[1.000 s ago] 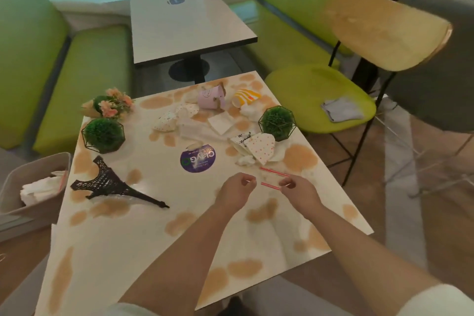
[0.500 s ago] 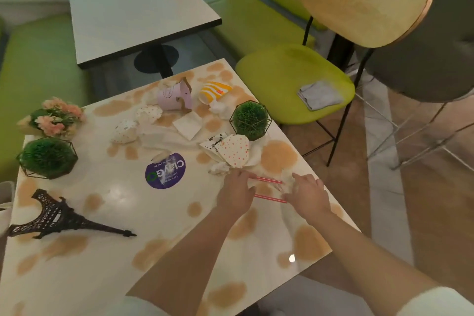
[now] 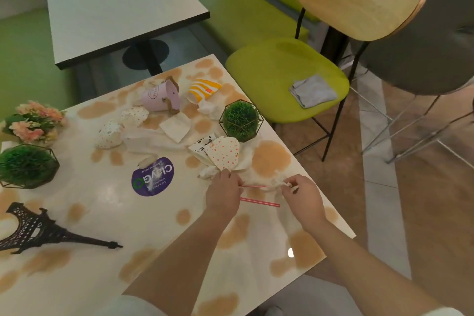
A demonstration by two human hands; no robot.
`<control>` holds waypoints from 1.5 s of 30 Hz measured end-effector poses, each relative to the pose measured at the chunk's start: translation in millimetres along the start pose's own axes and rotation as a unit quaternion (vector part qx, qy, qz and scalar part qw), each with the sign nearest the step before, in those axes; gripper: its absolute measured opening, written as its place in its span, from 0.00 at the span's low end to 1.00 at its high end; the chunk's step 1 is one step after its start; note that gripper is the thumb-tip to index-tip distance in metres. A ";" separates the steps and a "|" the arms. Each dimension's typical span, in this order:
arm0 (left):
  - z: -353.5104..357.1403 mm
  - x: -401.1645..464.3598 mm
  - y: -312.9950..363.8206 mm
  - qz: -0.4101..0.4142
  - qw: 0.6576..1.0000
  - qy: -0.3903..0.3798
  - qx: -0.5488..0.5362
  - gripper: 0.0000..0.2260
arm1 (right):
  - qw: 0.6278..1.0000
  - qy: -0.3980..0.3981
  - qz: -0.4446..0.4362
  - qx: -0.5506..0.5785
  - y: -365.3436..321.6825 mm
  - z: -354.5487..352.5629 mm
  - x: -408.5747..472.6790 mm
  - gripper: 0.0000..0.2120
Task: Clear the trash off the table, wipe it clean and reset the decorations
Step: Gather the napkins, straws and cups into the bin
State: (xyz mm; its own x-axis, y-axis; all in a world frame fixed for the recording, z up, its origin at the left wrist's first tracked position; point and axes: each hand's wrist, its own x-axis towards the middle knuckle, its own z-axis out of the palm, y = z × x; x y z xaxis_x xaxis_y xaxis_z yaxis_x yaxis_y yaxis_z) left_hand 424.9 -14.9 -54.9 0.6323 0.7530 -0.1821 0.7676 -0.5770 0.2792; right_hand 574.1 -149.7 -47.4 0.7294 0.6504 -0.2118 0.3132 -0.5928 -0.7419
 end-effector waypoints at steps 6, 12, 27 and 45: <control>-1.1 0.3 1.3 -0.005 0.999 0.002 -0.035 0.08 | 0.996 -0.063 -0.005 -0.060 -0.8 1.8 -7.4 0.14; -8.3 -1.0 0.8 -0.021 0.989 -0.001 -0.146 0.06 | 0.998 -0.024 -0.004 0.050 -10.9 1.0 -7.4 0.09; -33.7 -34.8 32.5 -0.101 0.818 -0.079 -0.561 0.10 | 0.990 -0.054 -0.059 0.115 -53.6 5.4 -16.3 0.04; -17.3 -91.5 -9.8 -0.258 0.820 -0.010 -0.511 0.15 | 0.925 -0.132 -0.021 -0.356 -4.9 18.4 -37.0 0.11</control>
State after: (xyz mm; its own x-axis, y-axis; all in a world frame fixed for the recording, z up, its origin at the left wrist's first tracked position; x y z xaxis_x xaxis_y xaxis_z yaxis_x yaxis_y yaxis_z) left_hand 357.7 -72.6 -24.6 0.2596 0.8025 -0.5373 0.4515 0.3910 0.8020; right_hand 534.4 -162.2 -47.6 0.5621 0.7180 -0.4104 0.7281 -0.6650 -0.1662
